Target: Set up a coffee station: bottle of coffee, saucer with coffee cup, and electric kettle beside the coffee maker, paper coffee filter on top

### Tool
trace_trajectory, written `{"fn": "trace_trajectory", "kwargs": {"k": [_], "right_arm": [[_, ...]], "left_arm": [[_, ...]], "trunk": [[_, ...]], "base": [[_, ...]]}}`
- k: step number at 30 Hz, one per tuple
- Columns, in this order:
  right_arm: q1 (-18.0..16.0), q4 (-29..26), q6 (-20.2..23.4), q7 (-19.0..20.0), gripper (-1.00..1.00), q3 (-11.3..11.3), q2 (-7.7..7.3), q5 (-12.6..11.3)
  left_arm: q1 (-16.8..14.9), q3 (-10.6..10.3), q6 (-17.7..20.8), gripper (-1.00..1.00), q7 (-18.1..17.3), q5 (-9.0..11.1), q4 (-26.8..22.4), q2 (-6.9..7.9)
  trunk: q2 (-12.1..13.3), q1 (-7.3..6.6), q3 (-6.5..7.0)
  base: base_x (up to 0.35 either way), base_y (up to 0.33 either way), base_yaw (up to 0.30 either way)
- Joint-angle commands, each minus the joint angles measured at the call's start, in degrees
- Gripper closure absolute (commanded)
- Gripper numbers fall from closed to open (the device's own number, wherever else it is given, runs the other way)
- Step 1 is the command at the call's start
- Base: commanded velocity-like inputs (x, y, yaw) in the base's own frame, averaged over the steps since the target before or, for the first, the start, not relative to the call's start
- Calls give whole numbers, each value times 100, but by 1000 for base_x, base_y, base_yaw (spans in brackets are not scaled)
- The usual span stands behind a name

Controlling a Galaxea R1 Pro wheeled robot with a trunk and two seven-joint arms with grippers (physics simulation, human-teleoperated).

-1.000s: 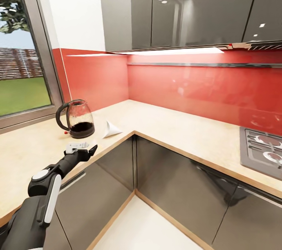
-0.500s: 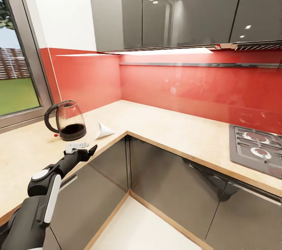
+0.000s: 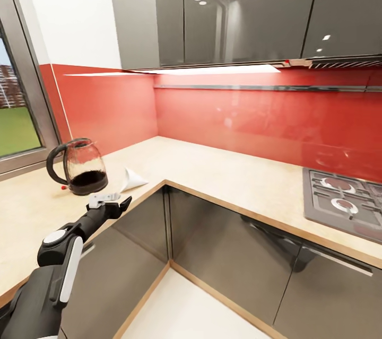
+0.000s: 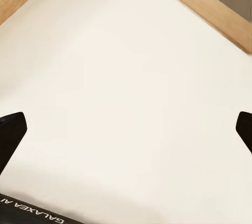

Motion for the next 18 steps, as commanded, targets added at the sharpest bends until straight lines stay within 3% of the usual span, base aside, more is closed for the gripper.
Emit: {"fn": "trace_trajectory", "kwargs": {"k": [1, 14, 18], "right_arm": [[-4, 4, -24, -7, -100, 14, -4, 48], [-4, 6, -26, -7, -100, 15, -4, 48], [-4, 9, -25, -9, -100, 15, -4, 48]], "left_arm": [[-5, 9, 38, -100, -29, 4, -6, -1], [-5, 14, 38, -100, -29, 3, -6, 8], [-5, 11, 38, -100, -29, 4, -6, 119]], "trunk": [[-3, 1, -6], [-3, 1, -6], [-3, 1, -6]], "base": [[78, 0, -16], [106, 1, -2], [118, 64, 0]]}}
